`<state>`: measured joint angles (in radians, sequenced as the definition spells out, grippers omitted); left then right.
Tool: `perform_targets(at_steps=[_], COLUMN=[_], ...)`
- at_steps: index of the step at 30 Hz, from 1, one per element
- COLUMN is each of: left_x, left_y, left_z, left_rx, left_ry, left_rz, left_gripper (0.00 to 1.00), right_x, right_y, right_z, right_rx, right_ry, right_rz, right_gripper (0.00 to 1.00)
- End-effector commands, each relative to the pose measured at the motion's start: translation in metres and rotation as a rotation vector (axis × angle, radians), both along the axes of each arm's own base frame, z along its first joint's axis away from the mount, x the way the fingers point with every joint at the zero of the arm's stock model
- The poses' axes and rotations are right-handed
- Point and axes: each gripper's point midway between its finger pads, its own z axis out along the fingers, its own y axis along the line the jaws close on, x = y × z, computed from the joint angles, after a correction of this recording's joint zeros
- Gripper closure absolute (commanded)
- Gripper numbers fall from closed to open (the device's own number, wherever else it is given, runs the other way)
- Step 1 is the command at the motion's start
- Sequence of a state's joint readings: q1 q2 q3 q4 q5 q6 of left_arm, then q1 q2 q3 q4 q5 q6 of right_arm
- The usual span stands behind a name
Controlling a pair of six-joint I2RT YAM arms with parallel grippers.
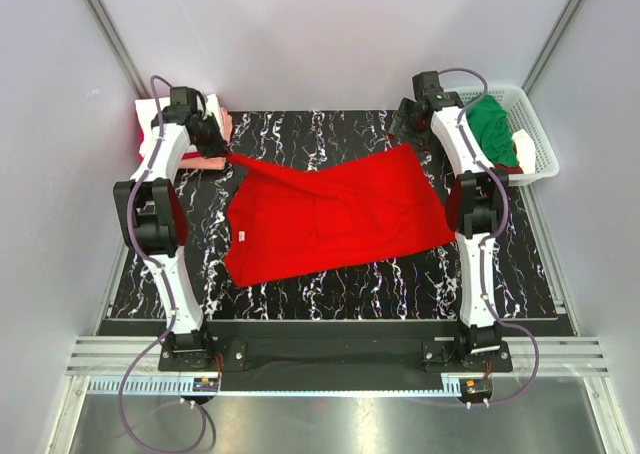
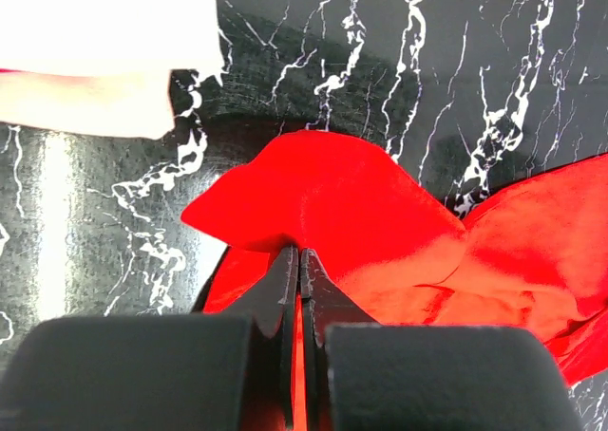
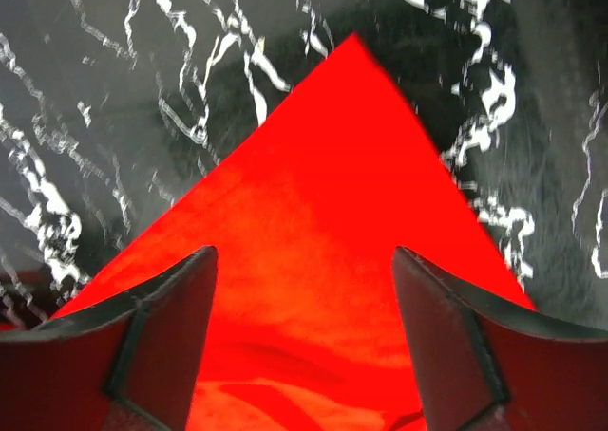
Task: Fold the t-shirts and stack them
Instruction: Fold the tshirt
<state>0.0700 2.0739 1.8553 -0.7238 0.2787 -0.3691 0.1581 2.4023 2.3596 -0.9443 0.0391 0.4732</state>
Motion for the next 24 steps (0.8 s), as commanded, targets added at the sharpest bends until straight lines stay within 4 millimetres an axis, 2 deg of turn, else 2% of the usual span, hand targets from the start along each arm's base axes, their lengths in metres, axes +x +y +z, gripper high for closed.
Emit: perform_targets(at_steps=[1,3,4,8,9,11,12,17,21,24], left_x=[0.001,0.0,0.0,0.0,0.0,0.001,0.001,0.001,-0.001,0.0], left_y=[0.001,0.0,0.0,-0.003,-0.004,-0.005,-0.006,-0.011,-0.013,-0.015], left_z=[0.021,0.015,0.013,0.009,0.007,0.006,0.006,0.003,0.004,0.003], left_rx=[-0.01,-0.015,-0.015,-0.028,-0.03,-0.03,-0.029,-0.037,-0.037,-0.04], left_ry=[-0.054,-0.044,-0.041,-0.038,-0.035,-0.034,-0.034,-0.025,-0.026,-0.026], left_rz=[-0.034,-0.037,-0.037,-0.042,-0.044,-0.044,-0.048,-0.057,-0.064,-0.067], left_gripper=[1.0,1.0,1.0,1.0,1.0,1.0,1.0,1.0,1.0,1.0], right_x=[0.012,0.019,0.021,0.034,0.037,0.045,0.046,0.062,0.065,0.067], right_y=[-0.008,-0.01,-0.012,-0.017,-0.017,-0.02,-0.022,-0.03,-0.038,-0.039], right_z=[0.001,0.0,-0.012,-0.025,-0.037,-0.037,-0.05,-0.057,-0.079,-0.087], right_rx=[-0.074,-0.091,-0.108,-0.144,-0.15,-0.159,-0.163,-0.164,-0.17,-0.17], right_ry=[-0.019,-0.036,-0.019,-0.041,-0.032,-0.051,-0.033,-0.074,-0.052,-0.049], right_rz=[0.004,0.013,0.01,0.016,0.018,0.009,0.004,-0.011,-0.023,-0.019], right_gripper=[0.21,0.21,0.21,0.26,0.27,0.28,0.28,0.32,0.34,0.36])
